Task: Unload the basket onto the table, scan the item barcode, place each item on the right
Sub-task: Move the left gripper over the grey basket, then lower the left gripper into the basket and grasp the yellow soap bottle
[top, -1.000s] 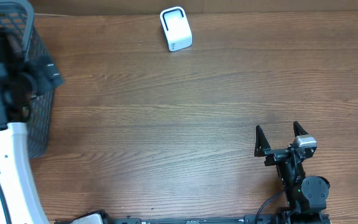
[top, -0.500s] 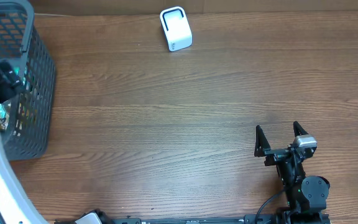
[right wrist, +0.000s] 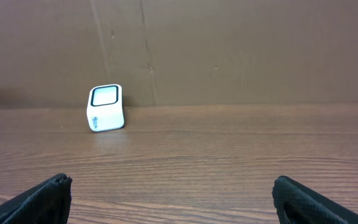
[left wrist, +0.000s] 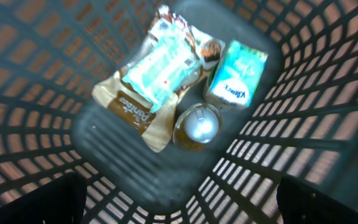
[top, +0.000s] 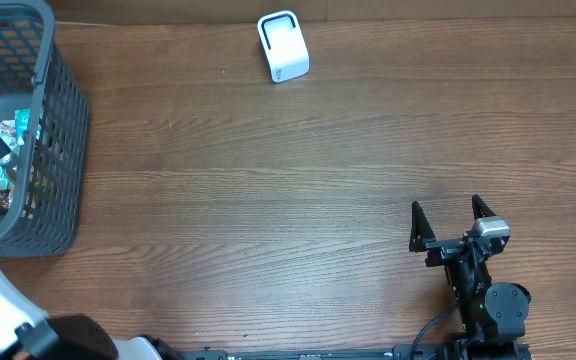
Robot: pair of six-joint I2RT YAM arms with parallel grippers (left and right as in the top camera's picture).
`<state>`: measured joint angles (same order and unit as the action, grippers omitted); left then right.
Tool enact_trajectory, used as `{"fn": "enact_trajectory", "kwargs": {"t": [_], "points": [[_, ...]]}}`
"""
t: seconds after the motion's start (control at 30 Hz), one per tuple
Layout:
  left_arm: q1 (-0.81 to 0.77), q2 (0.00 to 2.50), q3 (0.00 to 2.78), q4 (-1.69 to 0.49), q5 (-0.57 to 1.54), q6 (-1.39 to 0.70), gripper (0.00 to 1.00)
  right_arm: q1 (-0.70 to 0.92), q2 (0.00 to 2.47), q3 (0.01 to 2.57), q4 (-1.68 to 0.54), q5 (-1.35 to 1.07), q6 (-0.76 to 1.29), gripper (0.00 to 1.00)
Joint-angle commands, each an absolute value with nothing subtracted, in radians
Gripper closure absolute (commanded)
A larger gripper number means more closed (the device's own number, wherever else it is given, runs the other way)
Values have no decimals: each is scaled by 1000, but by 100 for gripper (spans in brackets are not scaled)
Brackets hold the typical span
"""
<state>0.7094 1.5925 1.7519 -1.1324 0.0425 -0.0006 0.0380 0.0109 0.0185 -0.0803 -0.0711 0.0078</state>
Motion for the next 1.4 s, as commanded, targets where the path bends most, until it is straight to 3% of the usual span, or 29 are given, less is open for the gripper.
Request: {"fn": "enact_trajectory", "kwargs": {"t": [0.0,1.0,1.13,1.27,1.37], "points": [[720,1654,1776,-1132,80,58,1,33,3,8,-77,-68,12,0],[719,2023,1776,-1084,236,207,0,33,3,8,-77,-68,12,0],[719,2033,1776,-1079,237,206,10,33,3,8,-77,-68,12,0],[719,2033,1776,-1075,237,205,29,33,3,8,-77,-68,12,0],[719,2033,1776,-1076,238,202,30,33,3,8,-77,-68,12,0]]}}
